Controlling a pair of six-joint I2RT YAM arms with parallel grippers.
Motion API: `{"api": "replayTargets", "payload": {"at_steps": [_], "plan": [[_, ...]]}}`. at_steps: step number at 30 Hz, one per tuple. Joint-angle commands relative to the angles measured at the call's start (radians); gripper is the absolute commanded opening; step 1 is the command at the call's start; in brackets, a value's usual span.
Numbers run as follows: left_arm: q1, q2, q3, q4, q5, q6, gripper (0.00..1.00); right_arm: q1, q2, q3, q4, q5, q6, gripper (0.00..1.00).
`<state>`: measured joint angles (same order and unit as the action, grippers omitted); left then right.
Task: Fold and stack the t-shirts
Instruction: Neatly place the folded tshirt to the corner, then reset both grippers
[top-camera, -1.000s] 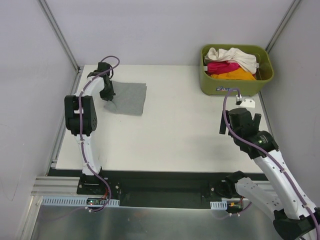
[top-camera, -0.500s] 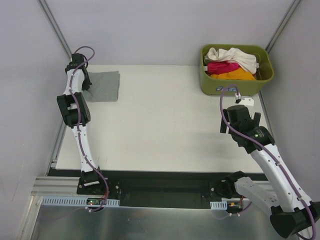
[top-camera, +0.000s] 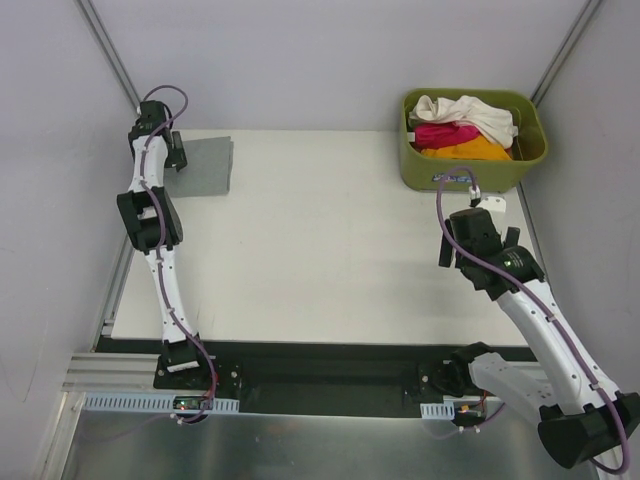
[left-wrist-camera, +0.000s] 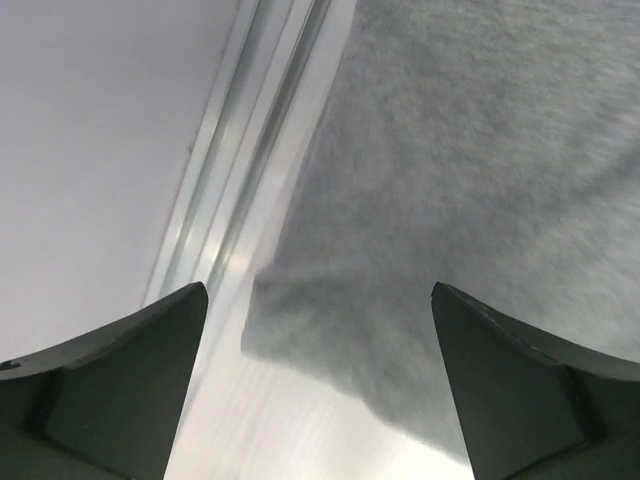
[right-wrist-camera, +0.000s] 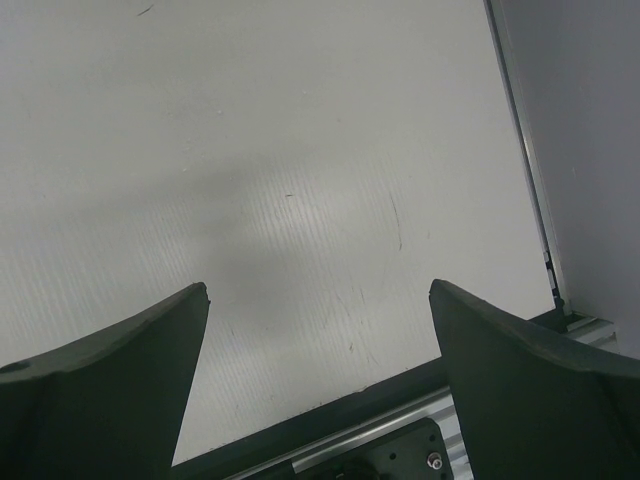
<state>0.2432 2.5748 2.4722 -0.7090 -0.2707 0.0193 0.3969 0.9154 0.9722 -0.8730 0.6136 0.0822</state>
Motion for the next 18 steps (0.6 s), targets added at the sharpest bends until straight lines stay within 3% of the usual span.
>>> {"api": "replayTargets", "payload": {"at_steps": [1, 10, 13, 14, 18], "plan": [[-0.001, -0.293, -0.099, 0.014, 0.068, -0.082, 0.99, -0.012, -0.003, 0.013, -0.012, 0.012, 0.059, 0.97], [-0.073, -0.616, -0.511, 0.022, 0.341, -0.346, 0.99, -0.062, -0.124, -0.133, 0.13, -0.189, 0.067, 0.97], [-0.178, -0.747, -0.718, 0.068, 0.303, -0.403, 0.99, -0.078, -0.157, -0.177, 0.187, -0.253, 0.057, 0.97], [-0.24, -0.79, -0.852, 0.098, 0.288, -0.432, 0.99, -0.079, -0.168, -0.206, 0.218, -0.276, 0.048, 0.97], [-0.361, -1.056, -1.223, 0.339, 0.432, -0.501, 0.99, -0.087, -0.226, -0.296, 0.299, -0.386, -0.022, 0.97]]}}
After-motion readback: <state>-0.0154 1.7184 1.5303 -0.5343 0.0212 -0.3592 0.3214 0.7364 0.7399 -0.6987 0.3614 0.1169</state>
